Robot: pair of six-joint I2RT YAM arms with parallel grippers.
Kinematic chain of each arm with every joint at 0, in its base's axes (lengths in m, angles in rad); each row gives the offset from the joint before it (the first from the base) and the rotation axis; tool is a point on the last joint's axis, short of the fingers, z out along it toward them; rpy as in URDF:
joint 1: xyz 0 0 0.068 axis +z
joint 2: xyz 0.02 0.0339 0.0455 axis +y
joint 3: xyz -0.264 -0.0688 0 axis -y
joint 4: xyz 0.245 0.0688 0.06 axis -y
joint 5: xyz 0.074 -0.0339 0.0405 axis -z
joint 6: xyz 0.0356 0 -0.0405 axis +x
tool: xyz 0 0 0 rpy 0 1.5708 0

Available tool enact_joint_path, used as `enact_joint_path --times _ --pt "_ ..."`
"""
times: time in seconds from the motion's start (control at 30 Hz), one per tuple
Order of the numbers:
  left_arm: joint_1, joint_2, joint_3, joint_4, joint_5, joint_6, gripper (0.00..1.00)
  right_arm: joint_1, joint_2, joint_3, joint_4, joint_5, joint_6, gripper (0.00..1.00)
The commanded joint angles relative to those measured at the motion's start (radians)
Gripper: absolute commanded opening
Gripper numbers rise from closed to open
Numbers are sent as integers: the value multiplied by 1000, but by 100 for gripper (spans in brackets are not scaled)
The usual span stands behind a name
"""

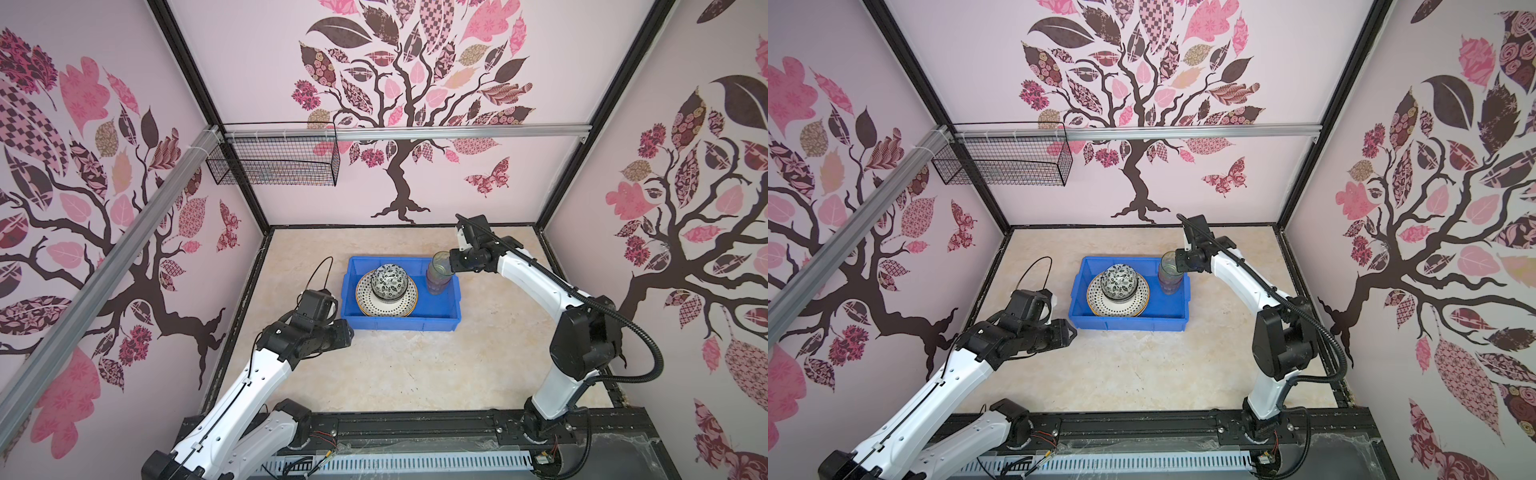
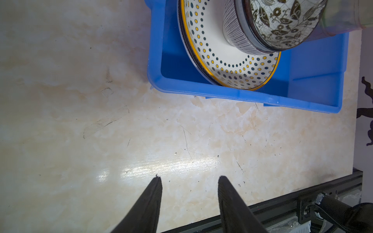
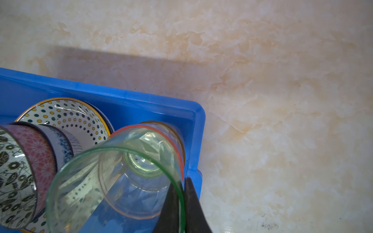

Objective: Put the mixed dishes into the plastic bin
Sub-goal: 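Lower the green cup into the pink cup in the bin, then open the right gripper and release the green cup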

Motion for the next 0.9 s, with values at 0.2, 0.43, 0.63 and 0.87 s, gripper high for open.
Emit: enact_joint_path --times 0.2,0.43,0.63,0.87 --pt "3 2 0 14 -5 1 49 15 41 24 -19 -5 -2 6" --pt "3 4 0 15 -6 2 50 24 52 47 -27 -2 -4 11" --pt "3 7 0 19 -8 4 50 27 50 71 -38 5 -3 23" --pt "3 18 4 30 -15 7 50 26 30 87 -43 32 -8 32"
